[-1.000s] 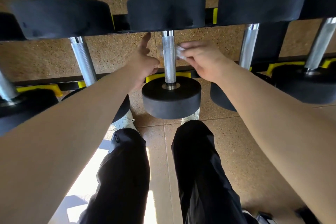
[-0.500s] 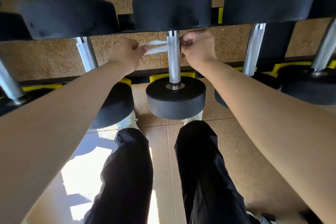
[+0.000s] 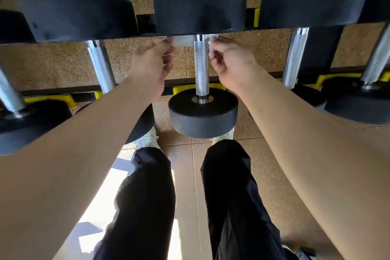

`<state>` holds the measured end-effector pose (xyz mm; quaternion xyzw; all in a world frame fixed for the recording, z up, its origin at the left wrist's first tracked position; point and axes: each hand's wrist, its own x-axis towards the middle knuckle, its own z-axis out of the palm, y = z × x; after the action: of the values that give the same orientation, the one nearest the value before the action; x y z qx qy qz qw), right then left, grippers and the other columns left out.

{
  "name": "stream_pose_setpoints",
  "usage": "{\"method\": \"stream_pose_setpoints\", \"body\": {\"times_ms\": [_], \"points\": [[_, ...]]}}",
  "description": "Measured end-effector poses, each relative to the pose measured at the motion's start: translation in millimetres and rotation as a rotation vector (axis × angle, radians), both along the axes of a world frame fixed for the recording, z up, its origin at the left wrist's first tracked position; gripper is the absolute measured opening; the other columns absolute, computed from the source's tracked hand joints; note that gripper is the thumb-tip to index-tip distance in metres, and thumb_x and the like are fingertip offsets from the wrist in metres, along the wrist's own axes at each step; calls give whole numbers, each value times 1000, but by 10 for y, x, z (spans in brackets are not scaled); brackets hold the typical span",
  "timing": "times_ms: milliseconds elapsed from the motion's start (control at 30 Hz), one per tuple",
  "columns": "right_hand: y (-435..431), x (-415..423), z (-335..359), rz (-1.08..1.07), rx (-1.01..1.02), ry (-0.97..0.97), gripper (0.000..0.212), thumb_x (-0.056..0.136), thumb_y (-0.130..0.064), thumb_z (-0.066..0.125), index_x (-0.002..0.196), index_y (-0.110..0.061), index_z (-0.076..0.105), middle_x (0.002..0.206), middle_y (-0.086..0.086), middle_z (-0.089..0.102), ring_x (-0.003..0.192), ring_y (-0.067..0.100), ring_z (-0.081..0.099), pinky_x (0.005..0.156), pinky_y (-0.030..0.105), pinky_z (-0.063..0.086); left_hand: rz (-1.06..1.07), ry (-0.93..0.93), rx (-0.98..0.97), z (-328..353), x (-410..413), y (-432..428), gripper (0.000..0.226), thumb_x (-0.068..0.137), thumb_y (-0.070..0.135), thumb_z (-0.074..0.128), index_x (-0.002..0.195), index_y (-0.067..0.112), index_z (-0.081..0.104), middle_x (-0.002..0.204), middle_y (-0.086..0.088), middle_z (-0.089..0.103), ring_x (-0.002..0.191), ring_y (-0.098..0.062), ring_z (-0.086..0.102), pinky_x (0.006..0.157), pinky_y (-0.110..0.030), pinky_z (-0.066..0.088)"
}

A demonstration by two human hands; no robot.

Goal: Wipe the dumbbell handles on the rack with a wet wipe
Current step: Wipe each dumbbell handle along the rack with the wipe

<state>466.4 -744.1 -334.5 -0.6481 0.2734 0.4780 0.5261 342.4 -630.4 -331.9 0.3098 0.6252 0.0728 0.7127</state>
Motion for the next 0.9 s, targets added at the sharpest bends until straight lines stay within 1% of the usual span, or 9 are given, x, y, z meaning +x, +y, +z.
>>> {"method": "stream_pose_setpoints", "body": {"times_ms": [100, 233, 333, 433, 600, 700, 767, 833, 900], "points": [[-54, 62, 36, -29, -3, 12, 11, 88, -16, 74, 97, -9, 71, 85, 2, 67, 72, 8, 61, 62, 17, 51, -33, -18, 52, 13, 70, -105, 6, 93, 13, 70, 90, 16, 65, 77, 5, 67, 65, -7, 57, 65, -20, 51], [-311, 163, 79, -131, 63, 14, 17, 88, -14, 73, 104, -8, 70, 91, 3, 65, 75, 8, 60, 64, 18, 51, -143, 8, 90, 2, 229, -273, 10, 96, 15, 67, 88, 21, 65, 84, 6, 66, 78, -12, 58, 70, -21, 53], [-231, 22, 84, -31, 80, -1, 12, 90, -15, 71, 102, -13, 71, 91, 3, 66, 76, 9, 60, 71, 21, 52, -80, 32, 105, 7, 124, -231, 9, 97, 14, 62, 92, 20, 66, 91, 2, 65, 83, -13, 61, 72, -22, 55], [-80, -58, 86, 79, 38, -47, 5, 92, -11, 69, 94, -15, 71, 80, 3, 65, 72, 12, 58, 74, 22, 51, -113, 79, 156, -32, -55, -212, 8, 96, 16, 59, 95, 18, 67, 90, -1, 62, 83, -12, 60, 72, -24, 54], [-347, 133, 68, 111, -79, -130, 10, 93, -9, 65, 95, -17, 69, 89, 5, 64, 76, 12, 56, 68, 21, 50, -431, 154, 168, -111, 45, -327, 13, 98, 19, 61, 86, 24, 63, 88, 2, 61, 81, -13, 54, 69, -25, 50], [-424, 57, 7, 129, -117, -173, 9, 94, -9, 65, 94, -17, 69, 83, 4, 65, 72, 13, 56, 65, 22, 49, -463, 149, 189, -107, 67, -298, 12, 97, 17, 56, 89, 19, 66, 86, 0, 59, 82, -13, 53, 78, -30, 48], [-350, -87, -27, 240, -97, -210, 10, 93, -7, 65, 94, -16, 69, 81, 3, 66, 68, 11, 57, 60, 22, 48, -456, 170, 217, -95, -70, -233, 15, 96, 16, 49, 88, 17, 62, 84, -1, 54, 83, -15, 51, 81, -33, 47], [-284, -202, -56, 347, -93, -240, 11, 92, -5, 66, 88, -16, 68, 79, 3, 67, 64, 10, 57, 54, 20, 46, -508, 195, 263, -124, -228, -175, 18, 95, 17, 48, 81, 17, 58, 81, -3, 51, 81, -19, 48, 79, -36, 43], [-297, -198, -86, 384, -148, -257, 13, 91, -5, 66, 85, -16, 67, 77, 3, 65, 61, 9, 56, 49, 18, 43, -593, 187, 289, -159, -301, -184, 25, 96, 15, 49, 72, 18, 55, 76, -3, 48, 74, -18, 45, 72, -32, 39]]}}
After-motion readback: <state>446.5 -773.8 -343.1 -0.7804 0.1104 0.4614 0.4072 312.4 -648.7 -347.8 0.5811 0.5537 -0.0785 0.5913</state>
